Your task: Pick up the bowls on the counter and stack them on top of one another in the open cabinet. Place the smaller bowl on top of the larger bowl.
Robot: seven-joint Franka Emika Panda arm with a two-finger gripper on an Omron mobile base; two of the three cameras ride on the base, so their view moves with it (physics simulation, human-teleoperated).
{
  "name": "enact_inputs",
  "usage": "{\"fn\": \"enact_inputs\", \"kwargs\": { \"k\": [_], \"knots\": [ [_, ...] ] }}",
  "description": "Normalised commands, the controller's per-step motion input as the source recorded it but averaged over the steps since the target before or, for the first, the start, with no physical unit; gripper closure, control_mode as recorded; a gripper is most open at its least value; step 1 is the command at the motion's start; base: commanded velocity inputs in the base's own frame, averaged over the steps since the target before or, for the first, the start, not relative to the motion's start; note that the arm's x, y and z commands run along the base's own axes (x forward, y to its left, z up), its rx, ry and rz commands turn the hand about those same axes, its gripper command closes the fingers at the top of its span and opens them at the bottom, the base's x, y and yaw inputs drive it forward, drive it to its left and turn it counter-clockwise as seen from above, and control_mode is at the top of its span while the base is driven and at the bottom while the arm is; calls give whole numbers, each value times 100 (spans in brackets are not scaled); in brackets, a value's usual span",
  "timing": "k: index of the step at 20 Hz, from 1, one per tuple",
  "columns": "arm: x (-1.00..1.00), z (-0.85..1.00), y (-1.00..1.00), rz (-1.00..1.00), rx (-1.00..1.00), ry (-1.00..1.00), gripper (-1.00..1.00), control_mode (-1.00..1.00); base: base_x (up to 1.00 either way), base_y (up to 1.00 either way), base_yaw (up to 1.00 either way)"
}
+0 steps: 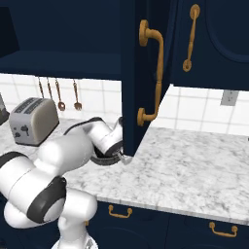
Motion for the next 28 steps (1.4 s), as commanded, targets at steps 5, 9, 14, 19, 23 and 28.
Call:
{"fn": "enact_inputs", "kwargs": {
  "k": [5, 9, 14, 19, 23, 28],
  "knots": [
    [-21, 26, -31, -1, 11, 0, -100, -100, 0, 0, 0],
    [50, -56, 6, 0, 6, 10, -100, -100, 0, 0, 0],
    [46, -79, 23, 0, 1, 5, -100, -100, 0, 0, 0],
    [2, -33, 32, 0, 0, 0, 100, -100, 0, 0, 0],
    [-33, 16, 35, 0, 0, -8, 100, -100, 0, 0, 0],
    [-77, 96, 2, 0, 0, -14, 100, -100, 0, 0, 0]
  ]
}}
